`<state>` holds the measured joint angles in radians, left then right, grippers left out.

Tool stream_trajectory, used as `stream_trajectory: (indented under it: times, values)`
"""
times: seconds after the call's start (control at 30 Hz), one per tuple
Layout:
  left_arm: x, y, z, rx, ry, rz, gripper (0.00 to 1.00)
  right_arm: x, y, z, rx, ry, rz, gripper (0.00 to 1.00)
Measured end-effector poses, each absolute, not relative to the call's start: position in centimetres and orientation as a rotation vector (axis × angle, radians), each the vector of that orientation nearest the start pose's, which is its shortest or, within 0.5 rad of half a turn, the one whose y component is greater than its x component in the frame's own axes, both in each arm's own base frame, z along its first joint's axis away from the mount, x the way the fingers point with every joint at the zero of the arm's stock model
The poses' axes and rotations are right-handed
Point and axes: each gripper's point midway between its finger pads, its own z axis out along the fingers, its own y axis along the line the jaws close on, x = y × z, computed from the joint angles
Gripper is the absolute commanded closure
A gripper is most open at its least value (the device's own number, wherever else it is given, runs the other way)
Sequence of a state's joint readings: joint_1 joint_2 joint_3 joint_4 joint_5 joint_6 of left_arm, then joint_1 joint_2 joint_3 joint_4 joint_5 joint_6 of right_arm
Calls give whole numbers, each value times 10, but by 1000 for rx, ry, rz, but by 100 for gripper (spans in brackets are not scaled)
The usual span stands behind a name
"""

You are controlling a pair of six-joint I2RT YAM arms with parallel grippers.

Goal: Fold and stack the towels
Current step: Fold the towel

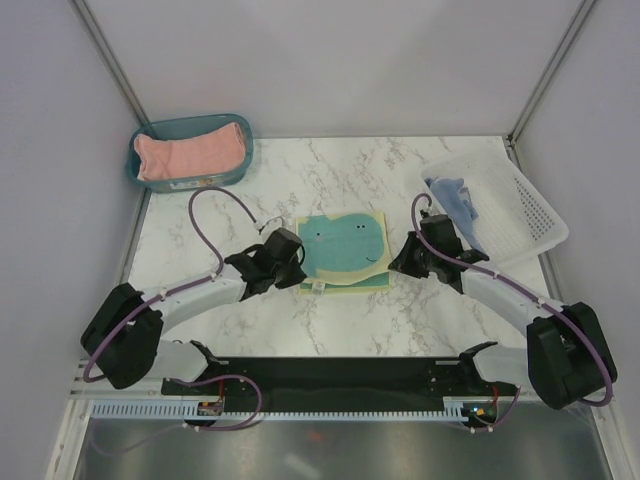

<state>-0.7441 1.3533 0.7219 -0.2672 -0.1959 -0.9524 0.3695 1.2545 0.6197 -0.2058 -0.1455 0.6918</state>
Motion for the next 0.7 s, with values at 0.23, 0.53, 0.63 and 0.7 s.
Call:
stream_trajectory:
  times: [0.23, 0.53, 0.63, 0.7]
  values:
    - [250, -217, 93, -309, 2421, -485, 98, 275, 169, 92, 302, 2444, 709, 100]
    - [214, -193, 42, -285, 2533, -420, 98, 230, 175, 44, 300, 2554, 747, 100]
    - [204, -192, 26, -269, 2582, -412, 98, 218, 176, 29, 304, 2600, 752, 100]
    - [204, -195, 22, -263, 2590, -428, 98, 218, 176, 25, 307, 2603, 749, 100]
